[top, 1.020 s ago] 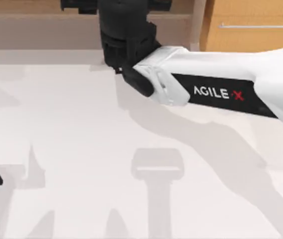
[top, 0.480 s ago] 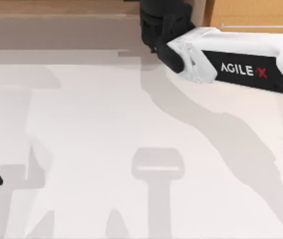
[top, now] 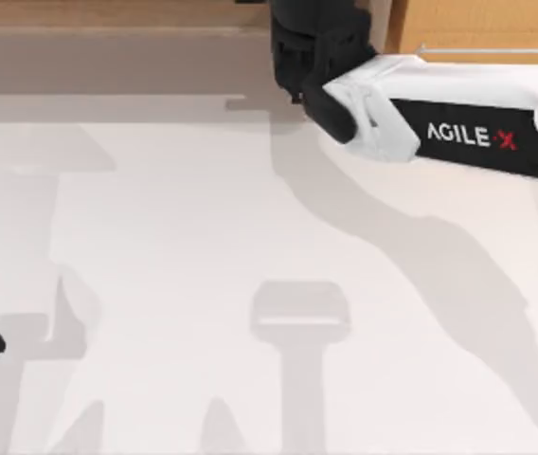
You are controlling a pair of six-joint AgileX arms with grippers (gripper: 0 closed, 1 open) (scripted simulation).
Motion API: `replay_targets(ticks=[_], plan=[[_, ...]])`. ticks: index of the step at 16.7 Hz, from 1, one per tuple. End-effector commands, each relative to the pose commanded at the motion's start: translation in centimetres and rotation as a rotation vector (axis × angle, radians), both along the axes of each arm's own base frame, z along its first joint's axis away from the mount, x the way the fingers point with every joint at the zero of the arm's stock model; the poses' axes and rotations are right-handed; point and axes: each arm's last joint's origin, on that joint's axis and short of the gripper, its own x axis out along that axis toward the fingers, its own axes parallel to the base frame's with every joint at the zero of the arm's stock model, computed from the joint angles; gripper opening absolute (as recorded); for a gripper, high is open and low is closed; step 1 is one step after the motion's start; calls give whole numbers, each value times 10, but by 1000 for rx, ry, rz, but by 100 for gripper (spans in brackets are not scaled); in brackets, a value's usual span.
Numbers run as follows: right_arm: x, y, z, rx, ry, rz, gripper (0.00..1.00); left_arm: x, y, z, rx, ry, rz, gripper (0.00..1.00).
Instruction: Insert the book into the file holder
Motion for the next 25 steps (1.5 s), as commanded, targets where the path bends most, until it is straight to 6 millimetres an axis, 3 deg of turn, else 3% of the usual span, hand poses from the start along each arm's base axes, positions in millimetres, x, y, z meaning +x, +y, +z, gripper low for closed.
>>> replay_targets(ticks=[10,18,22,25], plan=[[-32,-27,-9,205,-30,203,0,0,0,0,0,0,0,100],[-80,-46,-21,427,39,507,0,0,0,0,0,0,0,100],[-103,-68,-46,516,194,629,0,0,0,0,0,0,0,100],[-118,-99,-73,589,363,651,0,0,0,0,0,0,0,100]])
